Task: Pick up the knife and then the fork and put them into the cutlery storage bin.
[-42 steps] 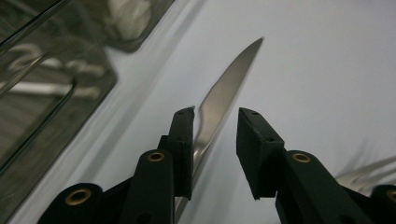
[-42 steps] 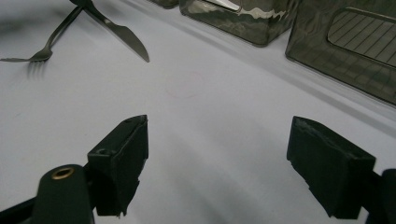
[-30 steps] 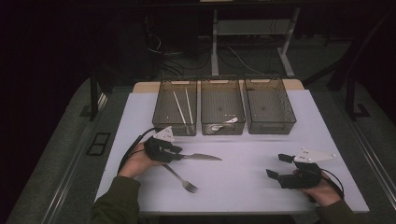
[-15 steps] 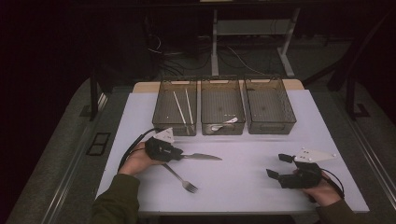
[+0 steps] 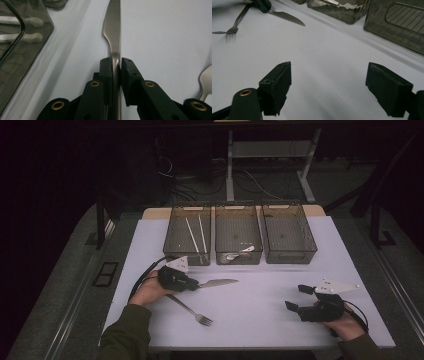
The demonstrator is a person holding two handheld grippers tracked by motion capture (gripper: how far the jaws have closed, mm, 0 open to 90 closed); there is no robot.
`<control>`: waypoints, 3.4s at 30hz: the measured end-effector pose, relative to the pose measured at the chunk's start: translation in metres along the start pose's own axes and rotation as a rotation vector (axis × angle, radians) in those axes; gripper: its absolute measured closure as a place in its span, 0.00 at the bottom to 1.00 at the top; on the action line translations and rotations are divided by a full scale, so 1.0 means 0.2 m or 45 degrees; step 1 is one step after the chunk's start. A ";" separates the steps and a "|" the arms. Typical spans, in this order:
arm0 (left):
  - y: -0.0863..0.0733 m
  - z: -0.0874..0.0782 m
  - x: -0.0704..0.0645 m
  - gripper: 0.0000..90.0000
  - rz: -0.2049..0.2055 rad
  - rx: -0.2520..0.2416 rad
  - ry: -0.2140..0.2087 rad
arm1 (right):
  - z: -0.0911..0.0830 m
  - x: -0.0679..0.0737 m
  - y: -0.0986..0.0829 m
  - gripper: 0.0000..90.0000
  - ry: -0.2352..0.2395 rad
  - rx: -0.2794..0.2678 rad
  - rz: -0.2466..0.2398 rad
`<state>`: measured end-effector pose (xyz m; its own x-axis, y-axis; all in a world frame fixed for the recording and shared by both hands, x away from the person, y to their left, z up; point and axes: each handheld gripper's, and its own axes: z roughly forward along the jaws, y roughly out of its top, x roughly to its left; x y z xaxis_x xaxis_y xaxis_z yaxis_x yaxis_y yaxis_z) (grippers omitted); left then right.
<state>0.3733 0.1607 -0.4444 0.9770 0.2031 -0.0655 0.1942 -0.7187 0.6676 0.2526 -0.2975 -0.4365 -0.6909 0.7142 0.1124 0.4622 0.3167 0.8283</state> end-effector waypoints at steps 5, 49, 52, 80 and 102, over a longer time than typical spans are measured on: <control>0.01 0.00 0.00 0.88 -0.005 0.009 0.004 | 0.00 0.00 0.00 0.23 -0.001 0.002 -0.001; 0.28 -0.07 -0.16 0.88 0.002 -0.373 0.010 | -0.02 0.00 0.00 0.23 -0.002 -0.002 0.013; 0.30 -0.07 -0.18 0.88 -0.017 -0.410 0.032 | -0.02 0.00 0.02 0.23 0.004 -0.009 0.031; 0.66 0.27 -0.44 0.88 -0.171 -0.469 0.356 | 0.18 0.03 0.53 0.58 0.304 -0.213 0.157; 0.66 0.26 -0.45 0.88 -0.161 -0.514 0.369 | 0.29 0.05 0.55 0.98 0.365 -0.226 0.178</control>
<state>0.3153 0.0133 -0.3885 0.8722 0.4891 0.0059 0.2038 -0.3743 0.9046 0.3291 -0.2191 -0.3759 -0.7675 0.5307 0.3596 0.4767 0.0974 0.8736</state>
